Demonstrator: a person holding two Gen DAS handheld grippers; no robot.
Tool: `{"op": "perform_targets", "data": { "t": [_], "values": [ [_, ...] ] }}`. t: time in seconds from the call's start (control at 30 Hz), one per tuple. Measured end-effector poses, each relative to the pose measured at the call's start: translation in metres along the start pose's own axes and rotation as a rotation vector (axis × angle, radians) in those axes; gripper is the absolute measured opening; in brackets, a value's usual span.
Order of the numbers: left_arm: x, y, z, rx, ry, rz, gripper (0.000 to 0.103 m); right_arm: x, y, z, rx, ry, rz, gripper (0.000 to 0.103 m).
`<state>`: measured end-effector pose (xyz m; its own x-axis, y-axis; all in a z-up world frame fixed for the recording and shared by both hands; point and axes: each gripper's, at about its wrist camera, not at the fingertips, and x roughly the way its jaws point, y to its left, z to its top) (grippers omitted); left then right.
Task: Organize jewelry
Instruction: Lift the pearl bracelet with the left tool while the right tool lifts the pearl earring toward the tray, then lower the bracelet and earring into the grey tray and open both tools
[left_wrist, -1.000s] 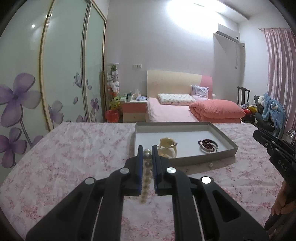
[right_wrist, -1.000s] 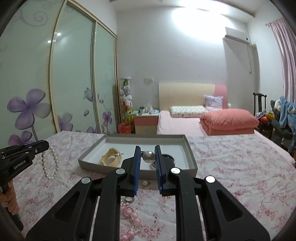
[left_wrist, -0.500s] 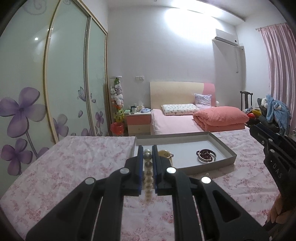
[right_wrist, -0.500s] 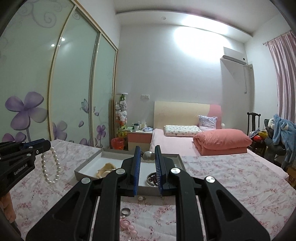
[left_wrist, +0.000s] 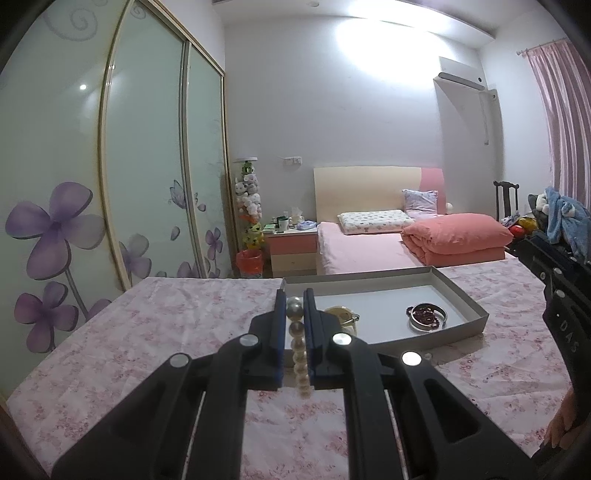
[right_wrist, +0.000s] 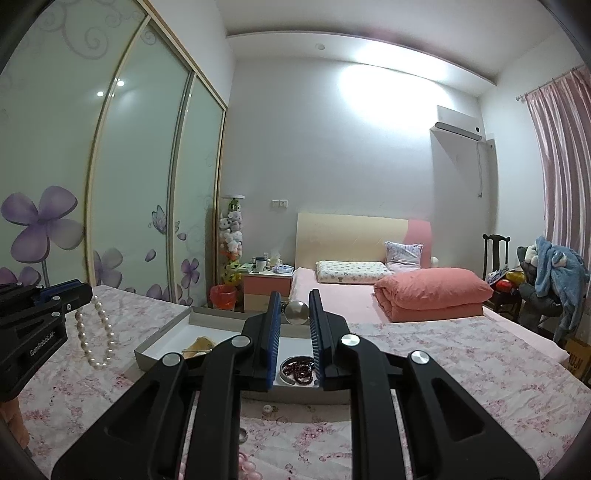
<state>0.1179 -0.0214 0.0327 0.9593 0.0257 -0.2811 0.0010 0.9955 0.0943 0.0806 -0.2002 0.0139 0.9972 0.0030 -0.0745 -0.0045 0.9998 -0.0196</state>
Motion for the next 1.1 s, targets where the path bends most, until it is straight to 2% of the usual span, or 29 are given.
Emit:
{"op": "perform_targets", "data": {
  "t": [0.47,0.7,1.0,1.1],
  "values": [
    [0.018,-0.007,0.003,0.015,0.007,0.013,0.010,0.012,0.005,0.002,-0.029,-0.005,-0.018,0.016],
    [0.053,-0.015,0.017,0.007,0.018,-0.021,0.010,0.049,0.004,0.004,-0.037,0.022,-0.008,0.016],
    [0.123,-0.031,0.029,-0.004,0.082,-0.055,0.010,0.122,-0.001,-0.011,-0.001,0.172,0.037,0.016],
    [0.147,-0.038,0.030,-0.007,0.117,-0.077,0.010,0.145,-0.007,-0.017,0.037,0.250,0.064,0.016]
  ]
}}
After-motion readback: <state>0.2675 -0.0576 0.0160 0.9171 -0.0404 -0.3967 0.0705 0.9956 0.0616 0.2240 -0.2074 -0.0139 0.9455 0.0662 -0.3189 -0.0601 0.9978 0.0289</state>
